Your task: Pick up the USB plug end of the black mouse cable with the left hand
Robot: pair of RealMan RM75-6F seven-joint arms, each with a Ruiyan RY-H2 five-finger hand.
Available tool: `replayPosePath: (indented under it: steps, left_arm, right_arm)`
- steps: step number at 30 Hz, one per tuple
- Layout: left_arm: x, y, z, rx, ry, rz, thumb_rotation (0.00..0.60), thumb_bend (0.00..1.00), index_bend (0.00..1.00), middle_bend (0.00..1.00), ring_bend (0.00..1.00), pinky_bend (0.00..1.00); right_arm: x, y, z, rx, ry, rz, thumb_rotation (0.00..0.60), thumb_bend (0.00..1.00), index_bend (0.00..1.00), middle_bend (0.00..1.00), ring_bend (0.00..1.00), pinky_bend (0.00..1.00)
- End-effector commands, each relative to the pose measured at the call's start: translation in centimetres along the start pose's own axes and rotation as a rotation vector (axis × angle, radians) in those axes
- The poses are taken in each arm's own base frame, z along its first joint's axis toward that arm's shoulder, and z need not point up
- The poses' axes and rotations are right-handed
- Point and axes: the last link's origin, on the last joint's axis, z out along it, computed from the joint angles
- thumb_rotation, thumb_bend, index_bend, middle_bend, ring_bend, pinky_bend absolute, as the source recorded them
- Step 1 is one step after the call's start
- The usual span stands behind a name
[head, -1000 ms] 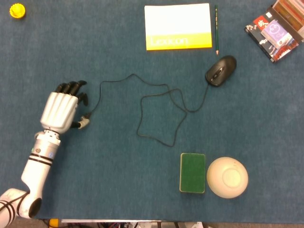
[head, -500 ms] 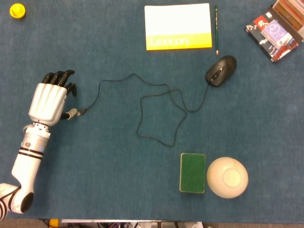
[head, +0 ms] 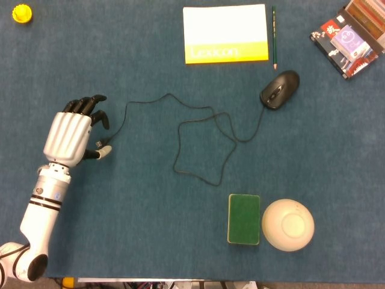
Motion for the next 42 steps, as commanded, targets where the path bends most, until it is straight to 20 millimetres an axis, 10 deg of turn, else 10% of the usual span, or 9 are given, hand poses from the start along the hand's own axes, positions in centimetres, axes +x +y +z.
replayPosePath:
  steps: [1,42]
  left_arm:
    - [-0.7,-0.3,0.1,0.012,-0.011,0.021,0.600,0.06,0.52,0.21,0.22,0.24]
    - [-2.7,-4.6,2.0,0.054,-0.013,0.165,0.600,0.06,0.52,0.21,0.22,0.24]
  right_arm:
    - [0.0,0.0,0.0,0.000,-0.002,0.000,0.600,0.48,0.65,0.44,0.37,0.43]
    - [-1.0,0.4,-0.3,-0.017,-0.031,0.013,0.600,0.48,0.65,0.44,0.37,0.43]
